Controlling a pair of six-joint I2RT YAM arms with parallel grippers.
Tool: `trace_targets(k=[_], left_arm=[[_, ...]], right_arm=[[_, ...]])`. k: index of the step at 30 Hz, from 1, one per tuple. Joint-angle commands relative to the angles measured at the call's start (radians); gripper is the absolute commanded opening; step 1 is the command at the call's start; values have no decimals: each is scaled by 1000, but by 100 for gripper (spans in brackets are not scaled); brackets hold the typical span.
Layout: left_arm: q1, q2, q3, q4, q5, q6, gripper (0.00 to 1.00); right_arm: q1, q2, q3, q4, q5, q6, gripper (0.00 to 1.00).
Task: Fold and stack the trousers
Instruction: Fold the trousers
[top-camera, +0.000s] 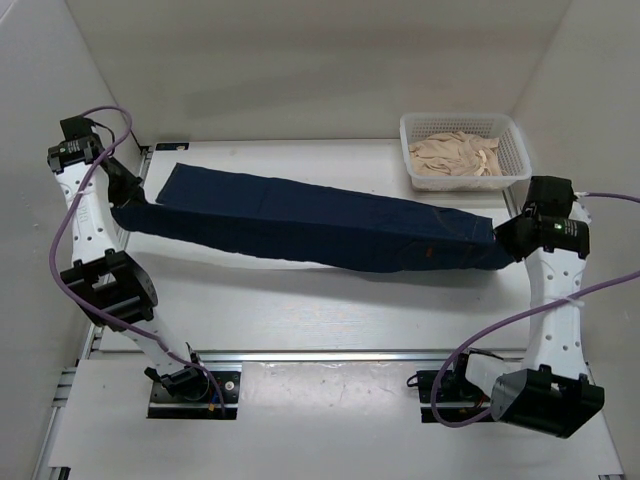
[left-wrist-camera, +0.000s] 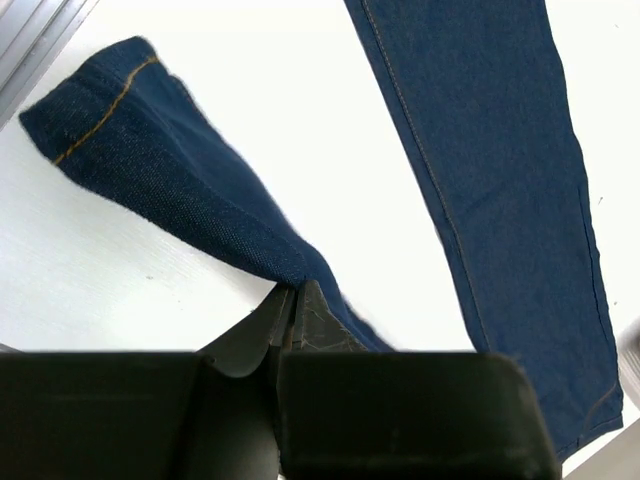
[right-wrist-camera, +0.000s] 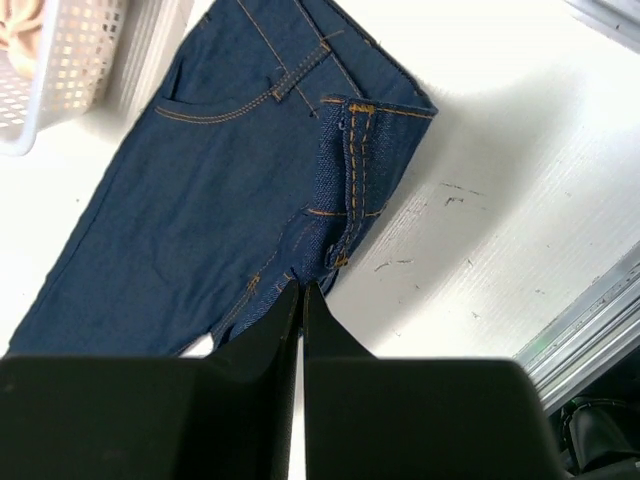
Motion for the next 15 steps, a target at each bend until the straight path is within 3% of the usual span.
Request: trace_targets(k=[1,15], left_arm=[[50,-45,59,130,-144,41,10],[-50,438,540,73,-153,10,10]], right_arm=[[-38,-25,16,19,242,-50,0],[-38,318,172,89,285,-40,0]])
